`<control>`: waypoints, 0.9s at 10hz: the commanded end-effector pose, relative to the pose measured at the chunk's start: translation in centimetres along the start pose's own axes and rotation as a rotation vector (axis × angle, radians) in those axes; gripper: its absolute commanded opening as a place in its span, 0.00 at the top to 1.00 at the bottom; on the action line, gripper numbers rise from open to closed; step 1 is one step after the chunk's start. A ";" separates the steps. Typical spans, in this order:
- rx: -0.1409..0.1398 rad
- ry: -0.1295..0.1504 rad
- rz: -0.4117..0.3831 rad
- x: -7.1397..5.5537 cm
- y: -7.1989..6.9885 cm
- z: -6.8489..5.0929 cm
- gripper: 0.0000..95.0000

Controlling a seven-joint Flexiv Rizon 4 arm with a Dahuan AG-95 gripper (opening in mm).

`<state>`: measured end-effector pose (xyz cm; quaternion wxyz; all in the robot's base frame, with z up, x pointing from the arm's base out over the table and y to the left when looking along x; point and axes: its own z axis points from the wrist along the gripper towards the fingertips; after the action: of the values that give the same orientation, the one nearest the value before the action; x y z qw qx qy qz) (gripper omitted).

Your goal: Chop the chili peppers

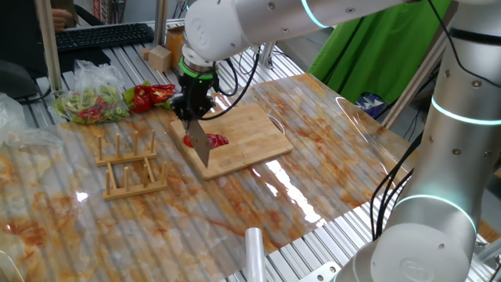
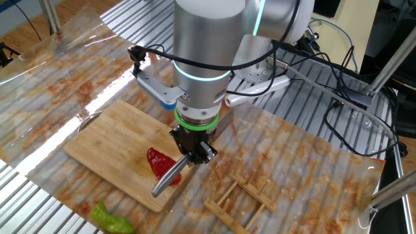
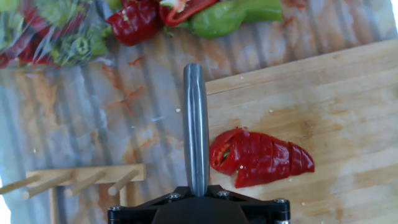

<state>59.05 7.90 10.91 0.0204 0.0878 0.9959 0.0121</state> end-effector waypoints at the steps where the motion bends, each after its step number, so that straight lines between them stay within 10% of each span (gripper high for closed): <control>1: 0.009 -0.004 -0.024 0.0 0.0 0.0 1.00; 6: -0.019 -0.002 0.036 0.0 0.2 0.0 1.00; 9: -0.019 -0.014 0.074 0.0 2.7 -0.3 1.00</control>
<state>59.63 10.86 11.55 0.0303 0.1254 0.9914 0.0210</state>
